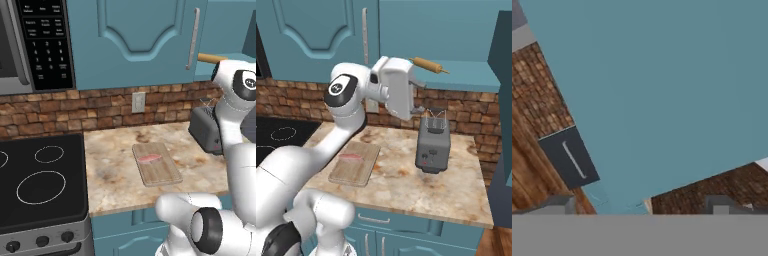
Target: Open the cabinet, retrieve the rolling pin, and place it next to the meat on the cutting board to prepare for tenderizing.
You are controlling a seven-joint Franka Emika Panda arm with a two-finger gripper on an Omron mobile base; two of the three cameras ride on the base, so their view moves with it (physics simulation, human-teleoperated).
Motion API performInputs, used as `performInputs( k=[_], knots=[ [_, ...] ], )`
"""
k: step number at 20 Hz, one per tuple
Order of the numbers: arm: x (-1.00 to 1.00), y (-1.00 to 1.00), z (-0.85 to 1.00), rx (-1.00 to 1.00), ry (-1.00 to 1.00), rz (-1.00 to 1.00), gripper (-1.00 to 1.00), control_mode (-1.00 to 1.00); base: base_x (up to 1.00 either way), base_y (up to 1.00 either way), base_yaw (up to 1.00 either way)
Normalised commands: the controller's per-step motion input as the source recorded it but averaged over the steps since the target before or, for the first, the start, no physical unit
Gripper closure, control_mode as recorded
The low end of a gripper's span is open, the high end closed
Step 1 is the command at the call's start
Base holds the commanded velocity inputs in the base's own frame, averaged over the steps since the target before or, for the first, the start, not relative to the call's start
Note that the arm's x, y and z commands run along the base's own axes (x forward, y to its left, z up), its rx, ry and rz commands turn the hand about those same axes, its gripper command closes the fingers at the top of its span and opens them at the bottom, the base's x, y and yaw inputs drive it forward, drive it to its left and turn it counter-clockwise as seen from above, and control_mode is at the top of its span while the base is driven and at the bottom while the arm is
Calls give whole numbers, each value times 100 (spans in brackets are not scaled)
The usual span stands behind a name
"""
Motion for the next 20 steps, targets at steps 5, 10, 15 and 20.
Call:
performInputs(
  k=[5, 10, 15, 20],
  knots=[
    [-13, 81, 3, 5, -20, 14, -100, -100, 0, 0, 0],
    [-8, 85, 0, 4, -20, 22, -100, -100, 0, 0, 0],
    [-9, 82, 2, 0, -32, 29, -100, -100, 0, 0, 0],
    [0, 51, 0, 0, -29, 39, -100, -100, 0, 0, 0]
  ],
)
